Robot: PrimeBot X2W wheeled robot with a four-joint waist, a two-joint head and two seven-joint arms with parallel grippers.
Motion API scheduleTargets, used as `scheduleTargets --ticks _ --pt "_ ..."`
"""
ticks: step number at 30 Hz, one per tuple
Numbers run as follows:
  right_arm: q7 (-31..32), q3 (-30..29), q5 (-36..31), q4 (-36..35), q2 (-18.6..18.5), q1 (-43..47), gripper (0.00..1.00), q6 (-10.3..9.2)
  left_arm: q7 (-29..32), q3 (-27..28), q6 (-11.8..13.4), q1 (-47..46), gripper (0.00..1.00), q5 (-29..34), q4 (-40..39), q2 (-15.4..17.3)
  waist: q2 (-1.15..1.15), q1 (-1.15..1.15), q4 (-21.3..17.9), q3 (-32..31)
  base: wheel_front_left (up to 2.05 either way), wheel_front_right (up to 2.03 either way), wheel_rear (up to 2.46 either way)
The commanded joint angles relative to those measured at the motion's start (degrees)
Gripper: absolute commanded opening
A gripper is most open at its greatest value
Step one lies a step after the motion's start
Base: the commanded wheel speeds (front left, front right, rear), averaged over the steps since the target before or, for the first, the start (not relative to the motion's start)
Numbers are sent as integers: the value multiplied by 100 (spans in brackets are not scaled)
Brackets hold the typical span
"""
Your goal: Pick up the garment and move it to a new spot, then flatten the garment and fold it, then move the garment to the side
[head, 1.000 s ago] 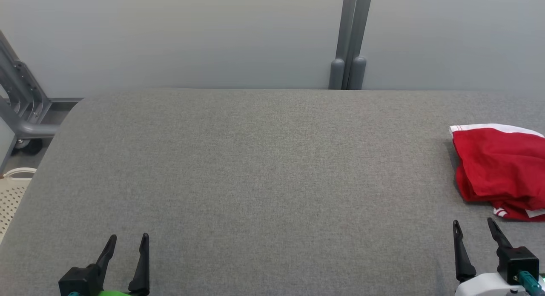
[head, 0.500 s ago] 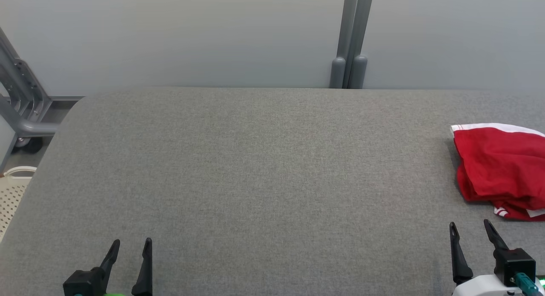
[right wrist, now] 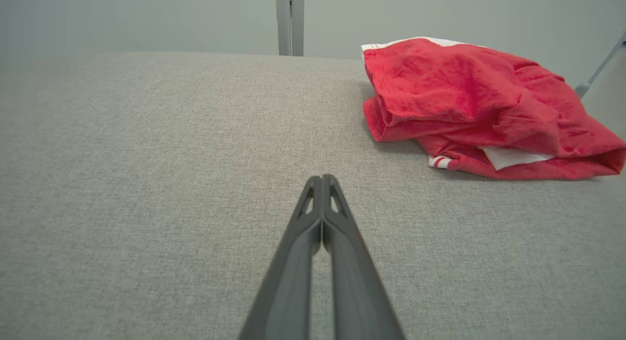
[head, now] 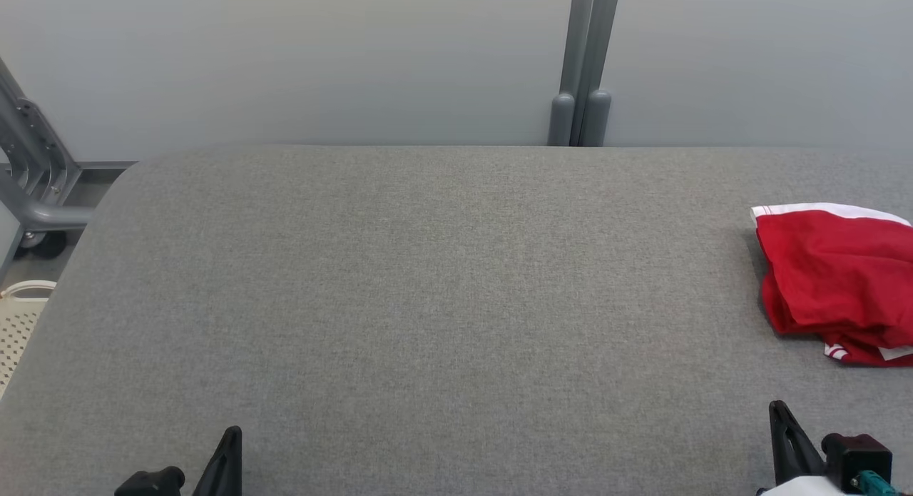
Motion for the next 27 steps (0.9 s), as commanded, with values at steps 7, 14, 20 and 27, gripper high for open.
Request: scheduleTargets --ticks 7,14,20,27 --pt "218 34 1125 -119 -64 -216 0 -1 219 164 -3 -184 0 -848 -191 -51 0 0 -38 17 0 0 0" --pt "371 101 1971 -174 -77 -300 0 -2 401 270 -5 -275 0 -1482 -275 -111 0 0 -74 33 0 0 0" --pt "507 139 2635 -203 -86 -381 0 -2 545 352 -6 -345 0 -1982 -338 -160 0 0 -104 47 0 0 0" --pt "660 175 3358 -228 -97 -476 0 -3 702 443 -8 -422 0 -2532 -412 -210 0 0 -140 62 0 0 0"
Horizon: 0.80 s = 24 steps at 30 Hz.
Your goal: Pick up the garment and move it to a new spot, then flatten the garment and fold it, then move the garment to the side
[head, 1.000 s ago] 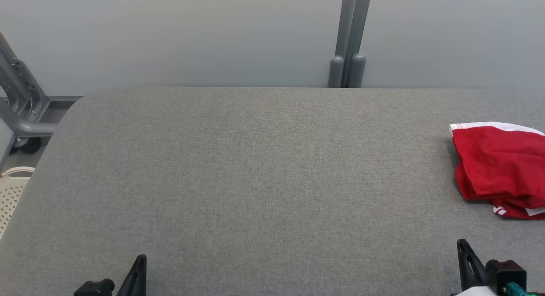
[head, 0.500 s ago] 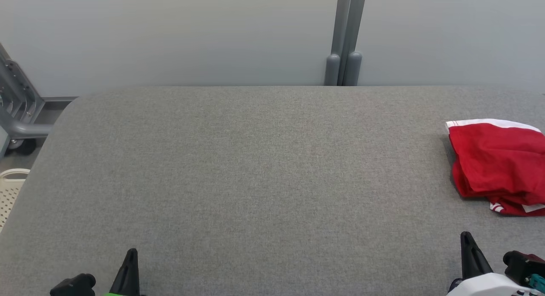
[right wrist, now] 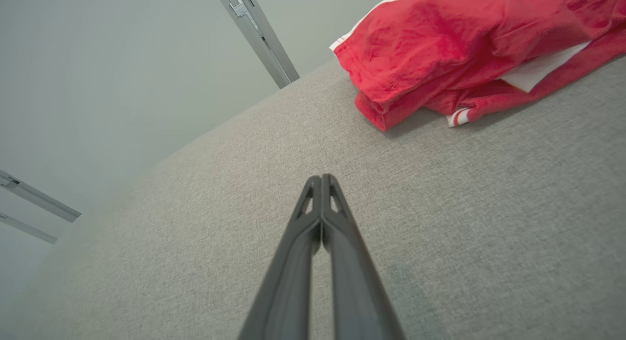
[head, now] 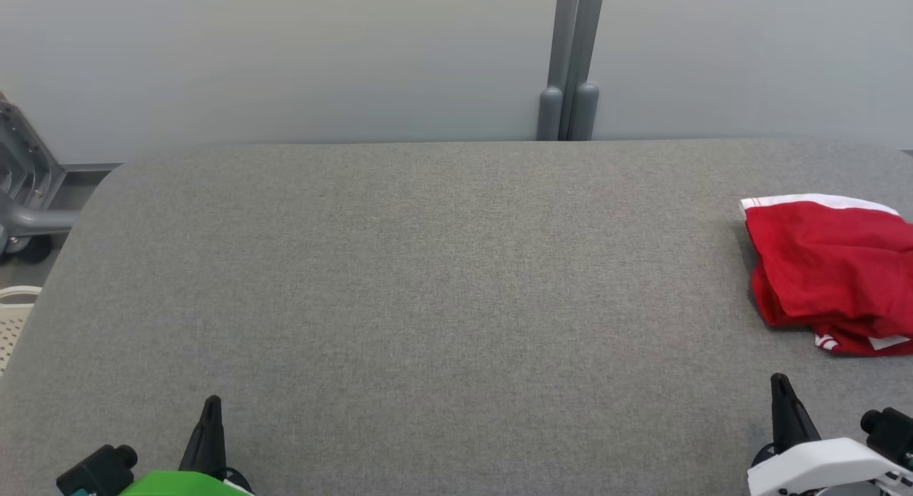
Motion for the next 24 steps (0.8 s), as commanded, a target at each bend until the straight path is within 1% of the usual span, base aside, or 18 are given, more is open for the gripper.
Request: scheduleTargets --ticks 1,24 --pt "32 11 191 -101 -60 -163 0 -2 27 57 -8 -166 0 -163 -109 13 0 0 -4 2 0 0 0" --pt "469 103 2197 -160 -85 -421 0 -3 462 309 -15 -375 0 -1674 -303 -136 0 0 -121 54 0 0 0"
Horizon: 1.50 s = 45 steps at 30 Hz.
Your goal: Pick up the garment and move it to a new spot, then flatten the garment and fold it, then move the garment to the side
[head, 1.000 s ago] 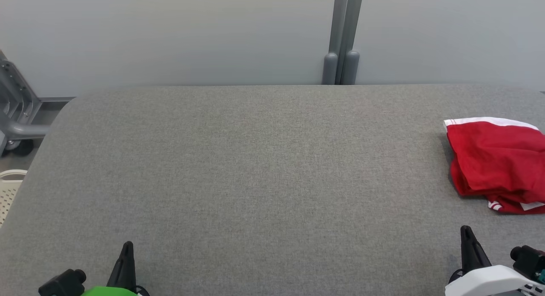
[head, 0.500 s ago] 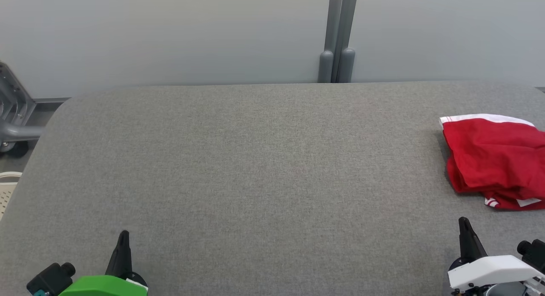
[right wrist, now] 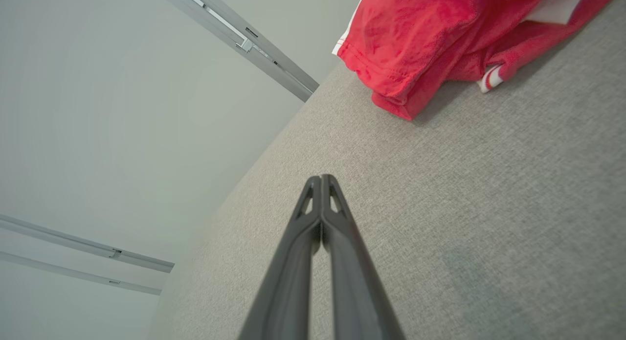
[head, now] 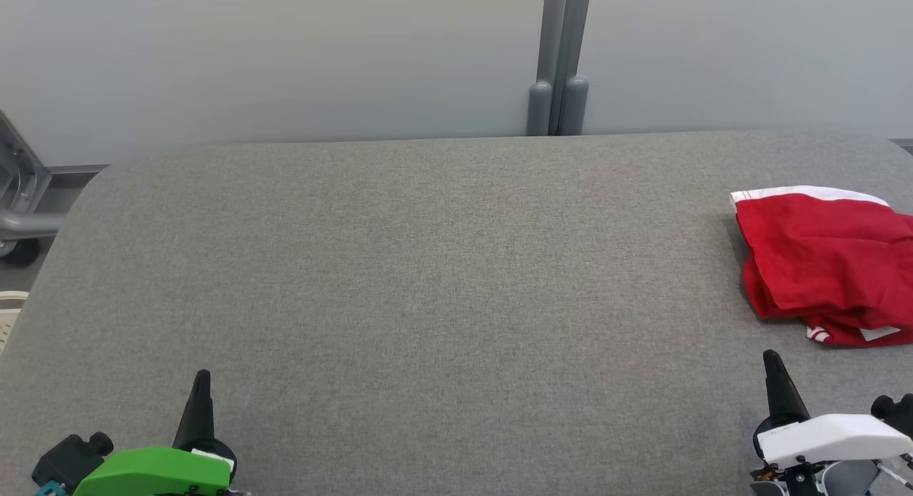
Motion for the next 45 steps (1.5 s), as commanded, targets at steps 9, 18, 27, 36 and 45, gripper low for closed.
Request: scheduleTargets --ticks 9,18,27,36,45 --pt "188 39 850 -94 -51 -210 0 -2 181 133 -17 -215 0 -632 -146 -51 0 0 -52 23 0 0 0" --pt "319 68 1463 -115 -58 -297 0 -1 310 211 -20 -283 0 -1096 -212 -97 0 0 -98 43 0 0 0" --pt "433 93 1973 -128 -65 -367 0 -1 428 272 -22 -328 0 -1470 -258 -136 0 0 -138 61 0 0 0" --pt "548 116 2507 -140 -72 -420 0 -2 548 343 -24 -386 0 -1877 -305 -179 0 0 -184 82 0 0 0" --pt "654 138 2998 -154 -79 -494 0 -2 650 402 -26 -428 0 -2256 -353 -217 0 0 -230 102 0 0 0"
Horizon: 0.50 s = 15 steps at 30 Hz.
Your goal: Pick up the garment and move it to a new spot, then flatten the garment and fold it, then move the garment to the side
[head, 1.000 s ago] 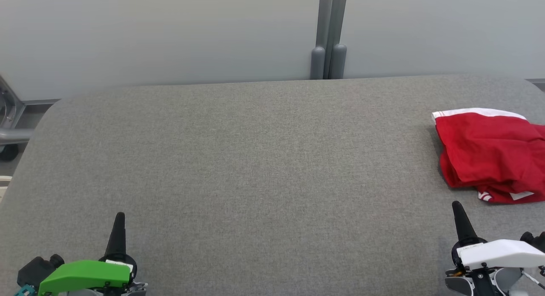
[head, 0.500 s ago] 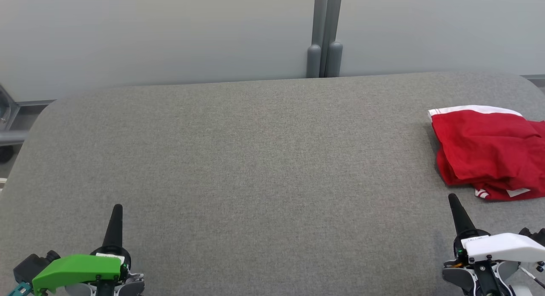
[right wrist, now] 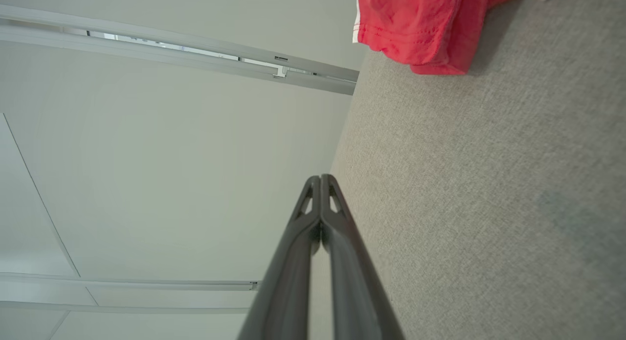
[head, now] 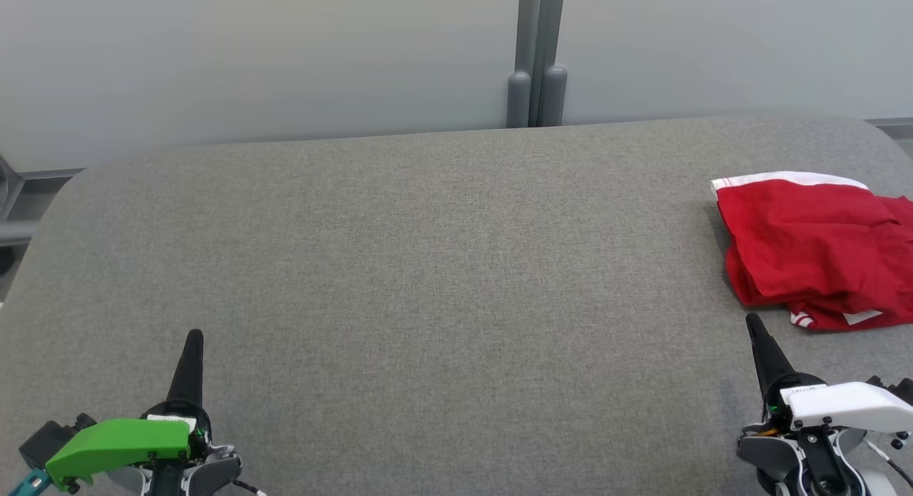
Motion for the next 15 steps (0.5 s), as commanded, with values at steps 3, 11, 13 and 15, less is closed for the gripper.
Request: scheduleTargets --ticks 3,11,13,15 --pt "62 12 257 -52 -37 -125 0 3 63 50 -26 -118 0 -211 -60 -21 0 0 -18 9 0 0 0" --pt "144 31 663 -62 -43 -176 0 3 149 102 -28 -170 0 -515 -99 -47 0 0 -59 27 0 0 0" --pt "174 36 760 -65 -44 -190 0 3 166 114 -29 -172 0 -593 -104 -54 0 0 -69 31 0 0 0" --pt "185 41 851 -67 -44 -199 0 3 186 128 -29 -178 0 -668 -113 -62 0 0 -80 36 0 0 0"
